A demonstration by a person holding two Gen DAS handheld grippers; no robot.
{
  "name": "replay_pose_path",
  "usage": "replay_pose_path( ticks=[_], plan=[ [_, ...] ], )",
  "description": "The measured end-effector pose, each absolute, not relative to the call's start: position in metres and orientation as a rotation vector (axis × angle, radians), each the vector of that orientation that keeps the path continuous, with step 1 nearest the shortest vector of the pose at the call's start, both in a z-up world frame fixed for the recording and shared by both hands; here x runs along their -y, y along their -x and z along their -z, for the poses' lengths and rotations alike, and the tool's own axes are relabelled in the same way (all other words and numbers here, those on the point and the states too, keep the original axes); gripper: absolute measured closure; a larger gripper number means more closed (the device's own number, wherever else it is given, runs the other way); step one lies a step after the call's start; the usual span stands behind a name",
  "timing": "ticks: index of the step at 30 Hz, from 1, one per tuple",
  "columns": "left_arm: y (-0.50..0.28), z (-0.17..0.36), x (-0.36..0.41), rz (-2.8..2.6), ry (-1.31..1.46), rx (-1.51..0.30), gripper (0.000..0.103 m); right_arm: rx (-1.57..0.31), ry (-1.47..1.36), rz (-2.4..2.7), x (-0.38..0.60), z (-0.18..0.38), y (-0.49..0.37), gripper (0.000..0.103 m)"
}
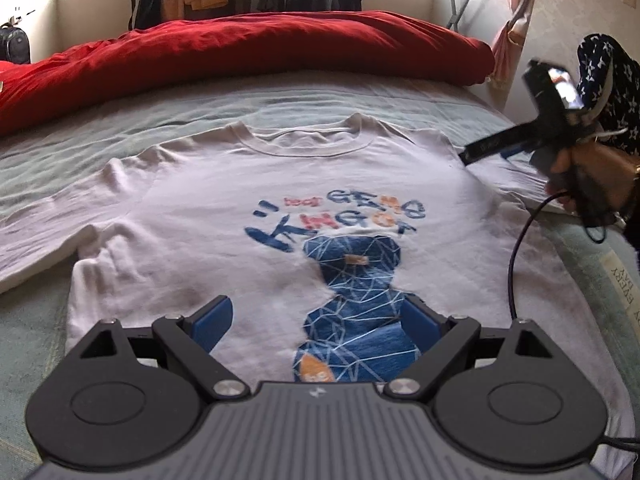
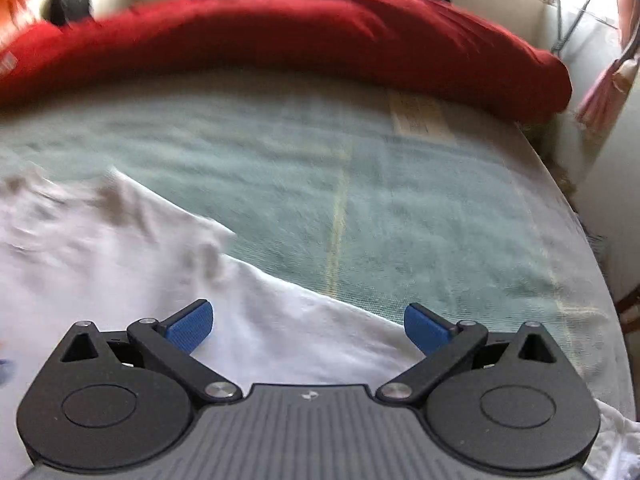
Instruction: Fold clothes
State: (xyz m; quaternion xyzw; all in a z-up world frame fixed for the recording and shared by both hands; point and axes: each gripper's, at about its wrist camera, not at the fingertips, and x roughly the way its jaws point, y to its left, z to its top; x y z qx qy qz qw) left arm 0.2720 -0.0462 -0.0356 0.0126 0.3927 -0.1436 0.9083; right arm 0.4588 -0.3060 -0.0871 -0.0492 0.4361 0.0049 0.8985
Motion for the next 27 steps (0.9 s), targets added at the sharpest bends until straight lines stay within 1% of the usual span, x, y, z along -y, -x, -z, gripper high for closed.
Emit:
replay_pose_path(
  ticks=[4,7,10,13,16,19,24,27],
  plan=[
    [-0.271,0.037,0.039,0.298,-0.013,-0.807,0.012,-0.866,0.018,0.105,0.342,0.093,-0.458,0.000],
    [-0.271,0.037,0.038,0.308,-0.010,-0.800,0.012,-0.884,-0.056,0.122,0.361,0.089,-0.450,0.000],
    [-0.272,0.038,0.039,0.308,-0.008,-0.795,0.012,-0.864,-0.002,0.112,0.348,0.077,-0.444,0.000],
    [-0.272,0.037,0.039,0.309,-0.012,-0.793,0.012,-0.846,-0.005,0.055,0.334,0.066,-0.444,0.000],
    [-0.271,0.036,0.037,0.306,-0.017,-0.788,0.012,-0.833,-0.080,0.005,0.327,0.057,-0.440,0.000],
    [-0.272,0.036,0.034,0.293,-0.012,-0.785,0.012,-0.866,-0.210,-0.124,0.318,0.051,-0.436,0.000],
    [-0.272,0.039,0.034,0.295,-0.012,-0.790,0.012,-0.910,-0.280,-0.248,0.288,0.053,-0.441,0.000],
    [-0.272,0.039,0.034,0.297,-0.013,-0.793,0.012,-0.949,-0.270,-0.217,0.279,0.070,-0.461,0.000]
  ],
)
